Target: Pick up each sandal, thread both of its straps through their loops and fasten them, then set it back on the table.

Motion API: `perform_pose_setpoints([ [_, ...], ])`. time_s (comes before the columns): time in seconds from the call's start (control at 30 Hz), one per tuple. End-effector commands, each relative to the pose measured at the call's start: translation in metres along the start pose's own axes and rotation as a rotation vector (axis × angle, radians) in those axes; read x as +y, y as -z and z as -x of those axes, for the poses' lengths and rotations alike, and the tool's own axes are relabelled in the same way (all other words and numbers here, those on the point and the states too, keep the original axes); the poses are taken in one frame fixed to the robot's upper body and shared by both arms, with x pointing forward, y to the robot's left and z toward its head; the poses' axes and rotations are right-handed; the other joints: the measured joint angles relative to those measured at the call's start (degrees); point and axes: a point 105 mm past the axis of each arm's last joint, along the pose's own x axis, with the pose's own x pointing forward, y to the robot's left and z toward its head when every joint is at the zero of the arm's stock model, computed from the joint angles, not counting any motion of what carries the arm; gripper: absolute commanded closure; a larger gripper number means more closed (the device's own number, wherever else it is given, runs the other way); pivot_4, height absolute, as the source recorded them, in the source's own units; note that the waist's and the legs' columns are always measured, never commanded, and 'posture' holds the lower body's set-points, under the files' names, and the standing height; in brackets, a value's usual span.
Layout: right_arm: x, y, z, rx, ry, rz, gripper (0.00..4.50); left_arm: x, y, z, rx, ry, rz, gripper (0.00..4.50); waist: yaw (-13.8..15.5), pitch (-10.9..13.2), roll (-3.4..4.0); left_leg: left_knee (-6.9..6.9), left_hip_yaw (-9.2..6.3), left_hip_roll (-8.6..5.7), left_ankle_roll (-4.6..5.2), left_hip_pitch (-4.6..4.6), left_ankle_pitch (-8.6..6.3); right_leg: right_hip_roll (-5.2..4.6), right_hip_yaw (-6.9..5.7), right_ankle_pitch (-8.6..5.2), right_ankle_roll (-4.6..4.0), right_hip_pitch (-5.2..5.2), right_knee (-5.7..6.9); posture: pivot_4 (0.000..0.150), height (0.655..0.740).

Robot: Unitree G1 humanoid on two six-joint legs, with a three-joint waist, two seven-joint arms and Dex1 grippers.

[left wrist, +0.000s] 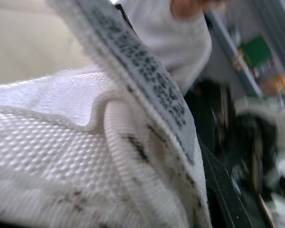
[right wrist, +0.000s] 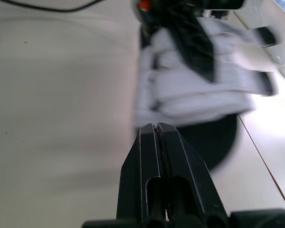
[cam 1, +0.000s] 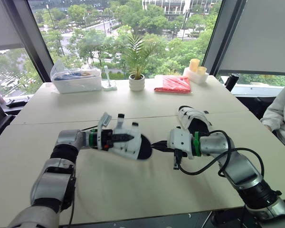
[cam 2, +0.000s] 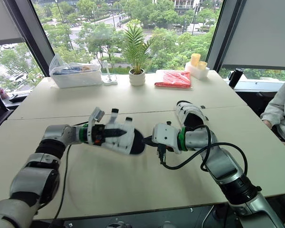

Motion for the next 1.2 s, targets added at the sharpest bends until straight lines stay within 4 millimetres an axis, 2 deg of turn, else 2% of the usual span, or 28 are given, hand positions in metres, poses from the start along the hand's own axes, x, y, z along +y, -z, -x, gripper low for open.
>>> perform_pose_setpoints([
  [0.03,-0.006,-0.012,0.002,-0.040,0.035,0.024,4.50,0.010,-0.054,-0.014,-0.333,-0.223,-0.064,4.31,0.00,0.00,-0.01,0.02,0.02,0.00,0.00,0.00,-0.01,-0.01,0.01,0.02,0.03,0.01,-0.01,0.150,0.7400],
  [0.13,-0.006,-0.013,0.001,-0.046,0.038,0.021,4.50,0.031,-0.071,-0.018,-0.561,-0.467,0.001,4.31,-0.26,0.01,-0.02,0.05,0.13,-0.01,-0.01,0.01,-0.01,-0.03,0.06,0.04,0.07,0.02,-0.03,0.150,0.7400],
  [0.27,-0.003,-0.013,-0.002,-0.043,0.032,0.018,4.50,0.044,-0.077,-0.017,-0.749,-0.639,0.088,4.31,-0.16,0.03,-0.05,0.03,0.22,-0.01,-0.03,0.01,-0.01,-0.03,0.10,0.05,0.08,-0.03,-0.03,0.150,0.7400],
  [0.37,-0.001,-0.013,-0.003,-0.046,0.029,0.012,4.50,0.046,-0.080,-0.013,-0.893,-0.690,0.187,4.31,0.01,0.10,-0.17,0.05,0.23,-0.01,-0.02,0.00,-0.02,-0.03,0.09,0.06,0.10,-0.03,-0.04,0.150,0.7400],
  [0.5,-0.001,-0.014,-0.004,-0.047,0.030,0.007,4.50,0.047,-0.079,-0.009,-0.999,-0.719,0.247,4.31,0.27,0.14,-0.23,0.11,0.23,-0.04,-0.02,-0.02,-0.02,-0.03,0.08,0.08,0.15,0.00,-0.05,0.150,0.7400],
  [0.83,-0.001,-0.017,-0.004,-0.045,0.030,0.007,4.50,0.063,-0.058,-0.003,-1.073,-0.731,0.393,4.31,0.21,0.14,-0.23,0.15,0.25,-0.06,0.01,-0.02,-0.03,-0.01,0.09,0.10,0.18,0.03,-0.07,0.150,0.7400],
  [0.87,-0.001,-0.018,-0.003,-0.046,0.029,0.007,4.50,0.066,-0.055,-0.002,-1.073,-0.737,0.412,3.39,0.13,0.14,-0.23,0.15,0.25,-0.06,0.01,-0.02,-0.03,-0.01,0.09,0.10,0.18,0.03,-0.06,0.150,0.7400],
  [0.97,-0.001,-0.018,-0.003,-0.044,0.026,0.006,4.50,0.069,-0.049,-0.002,-1.074,-0.737,0.440,2.39,0.00,0.14,-0.23,0.15,0.24,-0.05,0.01,-0.02,-0.03,0.00,0.08,0.10,0.18,0.03,-0.06,0.150,0.7400],
  [1.1,-0.001,-0.017,-0.004,-0.043,0.026,0.004,4.50,0.075,-0.042,-0.002,-1.034,-0.761,0.449,0.26,-0.01,0.14,-0.23,0.16,0.24,-0.05,0.01,-0.02,-0.03,0.00,0.08,0.10,0.19,0.04,-0.06,0.150,0.7400],
  [1.13,-0.001,-0.018,-0.004,-0.045,0.026,0.002,4.50,0.078,-0.038,-0.002,-1.006,-0.772,0.459,0.03,-0.03,0.13,-0.23,0.17,0.25,-0.06,0.01,-0.01,-0.03,0.00,0.08,0.10,0.19,0.05,-0.06,0.150,0.7400],
  [1.2,-0.001,-0.018,-0.004,-0.047,0.027,0.001,4.50,0.082,-0.033,-0.002,-0.968,-0.778,0.471,0.03,-0.06,0.12,-0.21,0.17,0.25,-0.06,0.02,0.01,-0.03,0.00,0.08,0.10,0.19,0.08,-0.05,0.150,0.7400],
])
